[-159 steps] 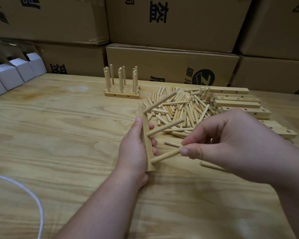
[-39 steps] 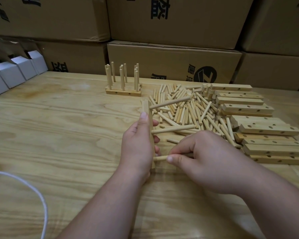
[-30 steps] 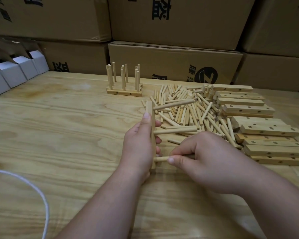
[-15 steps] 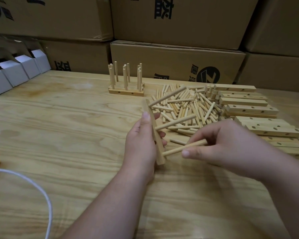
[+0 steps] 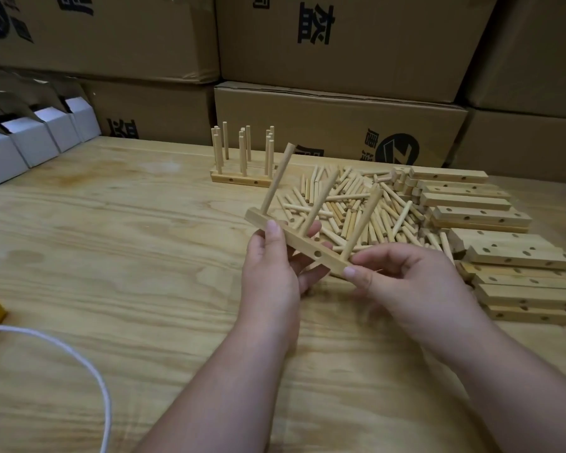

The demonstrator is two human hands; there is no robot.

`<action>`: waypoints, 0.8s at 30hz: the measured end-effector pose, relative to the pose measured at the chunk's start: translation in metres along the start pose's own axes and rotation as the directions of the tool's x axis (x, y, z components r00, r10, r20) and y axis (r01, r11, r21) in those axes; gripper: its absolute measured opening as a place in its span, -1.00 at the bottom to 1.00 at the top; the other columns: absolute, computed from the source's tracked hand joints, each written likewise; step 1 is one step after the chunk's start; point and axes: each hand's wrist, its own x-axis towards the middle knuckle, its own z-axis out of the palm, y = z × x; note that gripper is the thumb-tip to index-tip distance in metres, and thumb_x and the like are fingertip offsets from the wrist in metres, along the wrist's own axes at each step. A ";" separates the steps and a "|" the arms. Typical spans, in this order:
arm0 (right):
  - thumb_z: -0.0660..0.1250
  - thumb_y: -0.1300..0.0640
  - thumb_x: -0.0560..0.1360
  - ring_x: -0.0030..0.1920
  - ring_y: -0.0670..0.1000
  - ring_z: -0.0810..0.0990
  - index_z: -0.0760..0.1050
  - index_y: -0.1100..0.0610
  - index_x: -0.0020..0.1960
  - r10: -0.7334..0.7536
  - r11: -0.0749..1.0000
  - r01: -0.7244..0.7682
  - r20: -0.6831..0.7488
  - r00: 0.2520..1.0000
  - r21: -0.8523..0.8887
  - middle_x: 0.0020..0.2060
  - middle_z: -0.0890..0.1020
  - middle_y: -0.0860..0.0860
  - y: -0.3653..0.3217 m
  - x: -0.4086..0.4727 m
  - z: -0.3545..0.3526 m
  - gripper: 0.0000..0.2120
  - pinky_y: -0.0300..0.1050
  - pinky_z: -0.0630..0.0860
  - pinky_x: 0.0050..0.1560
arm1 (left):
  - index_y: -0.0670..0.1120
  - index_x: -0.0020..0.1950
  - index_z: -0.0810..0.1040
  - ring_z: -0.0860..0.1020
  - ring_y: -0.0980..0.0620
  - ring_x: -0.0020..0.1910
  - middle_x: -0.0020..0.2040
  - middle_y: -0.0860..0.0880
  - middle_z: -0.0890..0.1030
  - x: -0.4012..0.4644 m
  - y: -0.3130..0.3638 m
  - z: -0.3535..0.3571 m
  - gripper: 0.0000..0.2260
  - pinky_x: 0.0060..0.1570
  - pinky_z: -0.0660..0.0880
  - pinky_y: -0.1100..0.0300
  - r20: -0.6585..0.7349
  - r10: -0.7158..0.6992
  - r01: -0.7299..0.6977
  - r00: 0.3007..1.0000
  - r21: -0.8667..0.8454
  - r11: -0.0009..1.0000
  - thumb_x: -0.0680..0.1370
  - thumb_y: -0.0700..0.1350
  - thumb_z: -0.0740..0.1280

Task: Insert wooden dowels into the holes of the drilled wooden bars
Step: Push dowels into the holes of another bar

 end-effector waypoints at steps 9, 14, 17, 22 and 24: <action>0.60 -0.05 0.33 -0.18 -0.32 0.64 0.68 -0.28 -0.18 -0.033 0.997 0.025 -0.095 0.995 -0.077 -0.25 0.70 -0.28 0.001 0.009 0.006 -0.84 -0.23 0.49 -0.18 | 0.06 0.32 0.48 0.71 -0.12 0.10 0.09 -0.12 0.74 0.002 0.000 -0.002 -0.68 0.14 0.61 -0.10 0.044 -0.100 0.102 0.994 -0.036 0.994 0.71 0.17 0.09; 0.58 -0.02 0.39 -0.19 -0.36 0.62 0.71 -0.09 -0.17 -0.056 0.989 0.047 -0.063 0.996 -0.139 -0.25 0.68 -0.32 -0.017 0.069 0.021 -0.93 -0.37 0.42 -0.25 | 0.16 0.47 0.30 0.72 -0.07 0.07 0.04 -0.09 0.75 0.006 0.000 -0.005 -0.63 0.06 0.64 0.02 0.057 -0.150 0.153 0.987 -0.054 0.987 0.70 0.22 0.05; 0.56 -0.05 0.41 -0.17 -0.24 0.63 0.70 -0.07 -0.13 -0.084 0.970 0.075 -0.026 0.996 -0.232 -0.24 0.70 -0.21 -0.028 0.116 0.041 -0.91 -0.29 0.42 -0.23 | 0.16 0.50 0.28 0.72 -0.08 0.05 0.03 -0.09 0.75 0.009 -0.002 -0.006 -0.62 -0.02 0.65 0.05 0.080 -0.153 0.159 0.985 -0.070 0.985 0.70 0.22 0.04; 0.53 -0.03 0.45 -0.13 -0.18 0.60 0.69 -0.01 -0.11 -0.139 0.902 0.146 0.046 0.989 -0.407 -0.17 0.68 -0.15 -0.029 0.181 0.082 -0.90 -0.24 0.47 -0.21 | 0.16 0.41 0.26 0.74 -0.05 -0.16 -0.05 -0.12 0.76 0.013 -0.005 -0.008 -0.68 -0.23 0.63 0.15 0.092 -0.158 0.164 0.983 -0.065 0.984 0.70 0.21 -0.01; 0.53 -0.03 0.44 -0.12 -0.13 0.62 0.69 -0.02 -0.12 -0.139 0.878 0.154 0.065 0.988 -0.454 -0.18 0.68 -0.14 -0.024 0.200 0.097 -0.90 -0.16 0.55 -0.11 | 0.18 0.39 0.28 0.70 -0.02 -0.26 -0.06 -0.15 0.75 0.012 -0.006 -0.008 -0.70 -0.29 0.60 0.17 0.092 -0.155 0.162 0.984 -0.075 0.984 0.70 0.21 0.00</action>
